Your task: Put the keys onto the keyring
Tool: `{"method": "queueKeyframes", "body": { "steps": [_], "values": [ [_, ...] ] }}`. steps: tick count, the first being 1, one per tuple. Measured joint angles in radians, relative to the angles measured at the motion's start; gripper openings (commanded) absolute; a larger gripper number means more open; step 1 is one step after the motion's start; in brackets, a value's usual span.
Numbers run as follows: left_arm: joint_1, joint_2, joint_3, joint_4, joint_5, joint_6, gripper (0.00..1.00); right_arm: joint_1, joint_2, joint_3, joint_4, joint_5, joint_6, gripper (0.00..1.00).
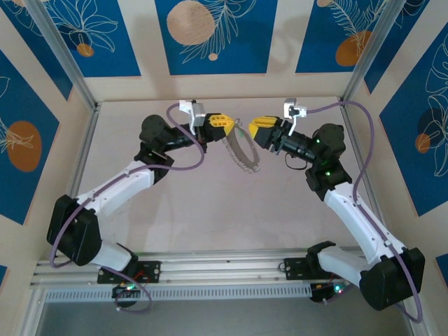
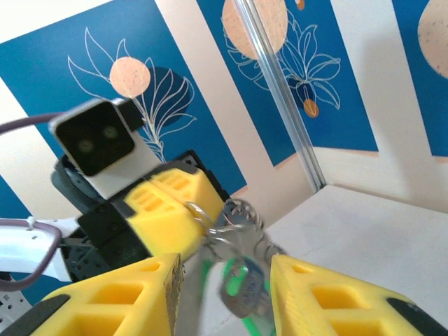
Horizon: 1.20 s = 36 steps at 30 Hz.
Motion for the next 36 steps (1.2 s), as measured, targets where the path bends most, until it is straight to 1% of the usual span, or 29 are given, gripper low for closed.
{"method": "queueKeyframes", "body": {
  "steps": [8, 15, 24, 30, 36],
  "values": [
    [0.000, 0.061, 0.000, 0.087, -0.005, -0.092, 0.00, -0.007, 0.002, -0.002, 0.044, -0.023, 0.033, 0.46],
    [-0.001, 0.098, 0.009, 0.150, -0.004, -0.171, 0.00, -0.026, 0.064, -0.002, 0.106, -0.060, 0.050, 0.46],
    [-0.002, 0.109, 0.019, 0.218, -0.003, -0.242, 0.00, -0.045, 0.131, -0.002, 0.217, -0.130, 0.101, 0.46],
    [-0.002, 0.133, 0.029, 0.256, 0.003, -0.287, 0.00, -0.045, 0.164, -0.002, 0.285, -0.158, 0.135, 0.44],
    [-0.002, 0.145, 0.030, 0.274, 0.005, -0.320, 0.00, -0.040, 0.212, -0.002, 0.330, -0.172, 0.163, 0.38]
  ]
}}
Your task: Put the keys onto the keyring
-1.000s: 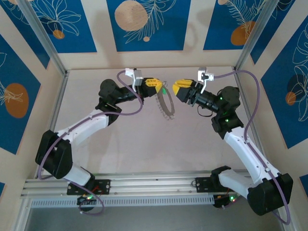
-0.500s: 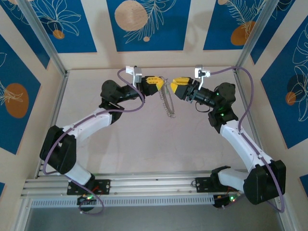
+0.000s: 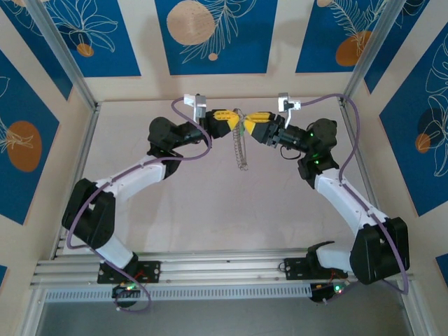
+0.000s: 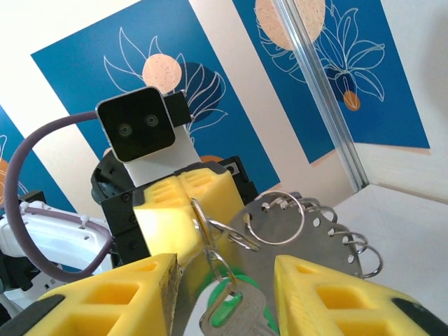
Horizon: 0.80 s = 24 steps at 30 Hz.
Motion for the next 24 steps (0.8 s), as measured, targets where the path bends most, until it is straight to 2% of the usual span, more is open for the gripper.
{"method": "queueKeyframes", "body": {
  "steps": [6, 24],
  "values": [
    [0.000, 0.004, 0.000, 0.006, 0.003, -0.011, 0.00, 0.013, 0.023, 0.002, 0.021, -0.008, 0.013, 0.32],
    [0.000, 0.012, 0.000, 0.016, 0.007, -0.019, 0.00, 0.022, 0.026, 0.005, 0.044, -0.007, 0.020, 0.35]
  ]
}}
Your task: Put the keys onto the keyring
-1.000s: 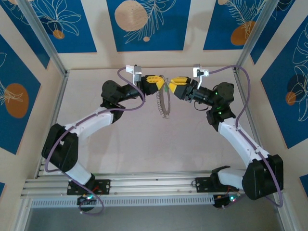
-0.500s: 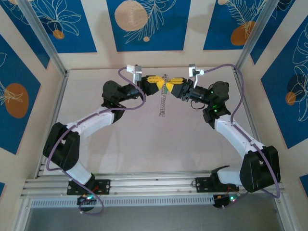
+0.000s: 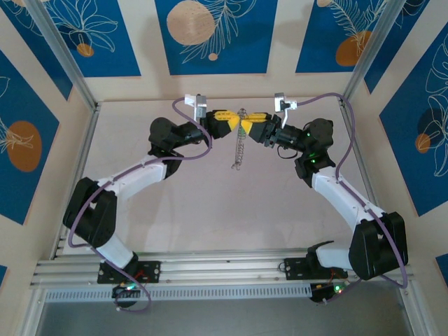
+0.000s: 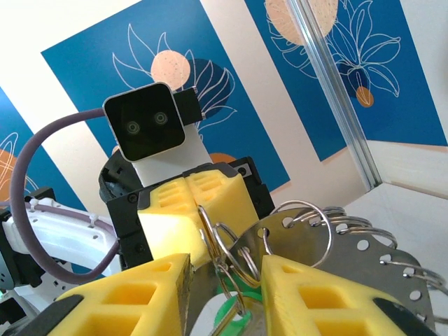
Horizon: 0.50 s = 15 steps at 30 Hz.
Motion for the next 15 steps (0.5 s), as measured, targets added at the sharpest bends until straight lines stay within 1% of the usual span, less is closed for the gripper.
{"method": "queueKeyframes", "body": {
  "steps": [2, 4, 6, 10, 15],
  "values": [
    [0.000, 0.003, 0.000, 0.002, 0.000, -0.003, 0.00, 0.000, 0.000, 0.003, 0.000, 0.000, 0.000, 0.37],
    [0.000, 0.004, 0.000, 0.001, 0.000, -0.007, 0.00, 0.000, 0.000, 0.005, 0.001, 0.003, 0.001, 0.42],
    [0.000, 0.004, 0.000, 0.003, 0.000, -0.011, 0.00, 0.000, 0.000, 0.005, 0.000, 0.008, 0.003, 0.43],
    [0.000, 0.004, 0.000, 0.005, 0.000, -0.017, 0.00, -0.001, 0.000, 0.005, 0.001, 0.016, 0.005, 0.39],
    [0.000, 0.004, 0.000, 0.005, 0.001, -0.018, 0.00, -0.002, 0.000, 0.005, 0.009, 0.018, 0.011, 0.28]
  ]
}}
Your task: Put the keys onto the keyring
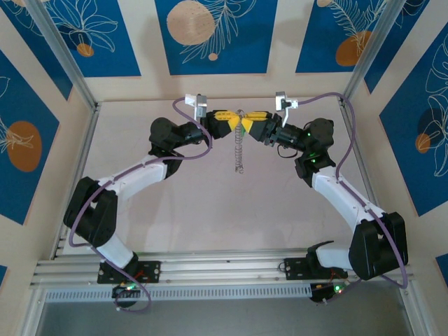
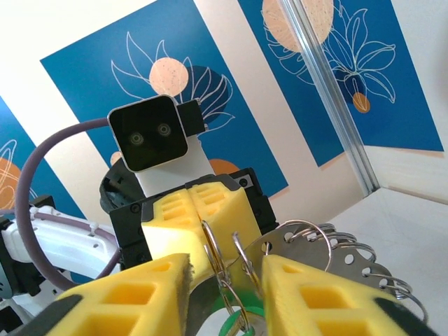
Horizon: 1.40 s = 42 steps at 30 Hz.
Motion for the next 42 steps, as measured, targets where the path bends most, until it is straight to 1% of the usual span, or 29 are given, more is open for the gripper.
{"method": "queueKeyframes", "body": {
  "steps": [4, 8, 9, 12, 16, 24, 27, 30, 34, 38, 42],
  "values": [
    [0.000, 0.000, 0.000, 0.000, 0.005, 0.000, 0.00, 0.000, 0.002, 0.003, 0.003, -0.002, 0.004, 0.22],
    [0.000, 0.001, 0.000, 0.002, 0.010, 0.000, 0.00, 0.003, 0.011, 0.020, 0.005, -0.004, 0.004, 0.21],
    [0.000, 0.001, 0.000, 0.002, 0.010, 0.000, 0.00, 0.004, 0.014, 0.024, 0.007, -0.004, 0.003, 0.19],
    [0.000, 0.001, 0.000, 0.003, 0.010, -0.001, 0.00, 0.010, 0.022, 0.034, 0.009, -0.008, 0.001, 0.13],
    [0.000, 0.001, 0.000, 0.009, 0.010, -0.008, 0.00, 0.011, 0.026, 0.038, 0.014, -0.012, -0.013, 0.00],
    [0.001, 0.001, 0.000, 0.009, 0.010, -0.015, 0.00, 0.008, 0.026, 0.037, 0.010, -0.018, -0.028, 0.00],
    [0.001, 0.001, 0.000, -0.003, 0.009, -0.012, 0.14, 0.004, 0.021, 0.038, -0.013, -0.019, -0.046, 0.00],
    [0.005, -0.002, 0.000, -0.021, 0.009, 0.006, 0.30, -0.008, 0.012, 0.039, -0.075, -0.037, -0.068, 0.00],
    [0.028, -0.036, -0.011, -0.054, 0.010, 0.032, 0.44, -0.031, 0.011, 0.066, -0.223, -0.079, -0.132, 0.00],
    [0.066, -0.091, -0.018, -0.130, 0.026, 0.079, 0.51, -0.050, 0.011, 0.138, -0.395, -0.125, -0.233, 0.00],
    [0.093, -0.131, -0.014, -0.259, 0.068, 0.153, 0.54, -0.057, 0.017, 0.227, -0.562, -0.172, -0.345, 0.00]
  ]
}}
